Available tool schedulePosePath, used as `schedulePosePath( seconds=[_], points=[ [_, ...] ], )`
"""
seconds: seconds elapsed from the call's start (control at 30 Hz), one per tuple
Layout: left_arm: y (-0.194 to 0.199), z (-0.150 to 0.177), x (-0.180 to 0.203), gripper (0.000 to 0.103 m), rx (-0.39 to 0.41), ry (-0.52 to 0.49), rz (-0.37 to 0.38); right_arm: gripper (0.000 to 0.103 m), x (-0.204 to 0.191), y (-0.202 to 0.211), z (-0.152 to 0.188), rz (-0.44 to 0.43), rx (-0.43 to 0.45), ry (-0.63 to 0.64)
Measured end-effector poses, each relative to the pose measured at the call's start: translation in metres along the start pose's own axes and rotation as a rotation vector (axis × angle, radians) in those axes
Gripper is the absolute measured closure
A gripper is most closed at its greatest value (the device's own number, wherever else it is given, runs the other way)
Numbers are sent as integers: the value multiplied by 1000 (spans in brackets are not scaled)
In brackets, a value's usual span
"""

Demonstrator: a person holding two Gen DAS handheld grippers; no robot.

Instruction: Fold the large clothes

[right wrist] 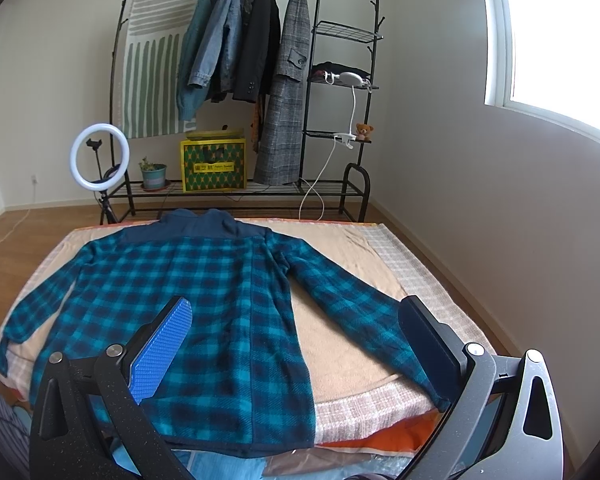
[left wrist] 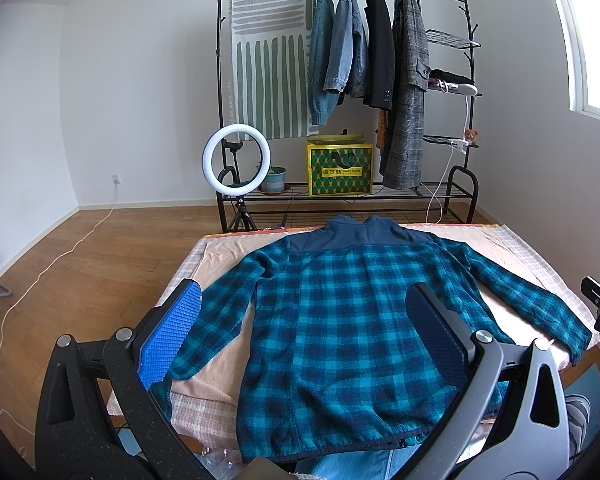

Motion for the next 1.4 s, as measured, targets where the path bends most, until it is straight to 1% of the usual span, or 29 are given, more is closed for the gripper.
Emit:
schedulePosePath(
  seconds=[0.5,0.77,0.9,0.97,1.1,1.23,1.27,1.3,1.4],
  points=[
    [0,1,0,0,3,0,0,1,-1,0,0,0,-1,0],
    [4,-8,-9,0,-5,11,-13,1,-4,1,-1,-4,-1,6],
    [-4,-4,-26,0,-14,21,-46,1,-11,-2,-3,-14,-10,12],
    [-20,3,-35,0,-23,23,-70,1,-15,-5,-3,-18,-16,19],
    [-38,10,-59,0,-32,15,-118,1,-30,-14,-3,-23,-15,42],
    [-66,20,-93,0,-63,24,-185,1,-45,-22,-3,-80,12,77],
    [-74,22,-101,0,-76,23,-205,1,-55,-27,-3,-108,31,99],
    [-83,25,-109,0,-92,22,-225,1,-55,-27,-3,-108,31,99],
    [-111,36,-139,0,-144,20,-243,1,-74,-35,-7,-151,55,132]
  ],
)
Point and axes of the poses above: each gripper's, at about its wrist camera, not at the fingertips, and y roughly against the way its jaws point, x to its right, z to its underside, the point moved 2 cm from there along -y, roughly the way its jaws point, and after that the axes turned 7 degrees about -x, right-handed, at the moved point
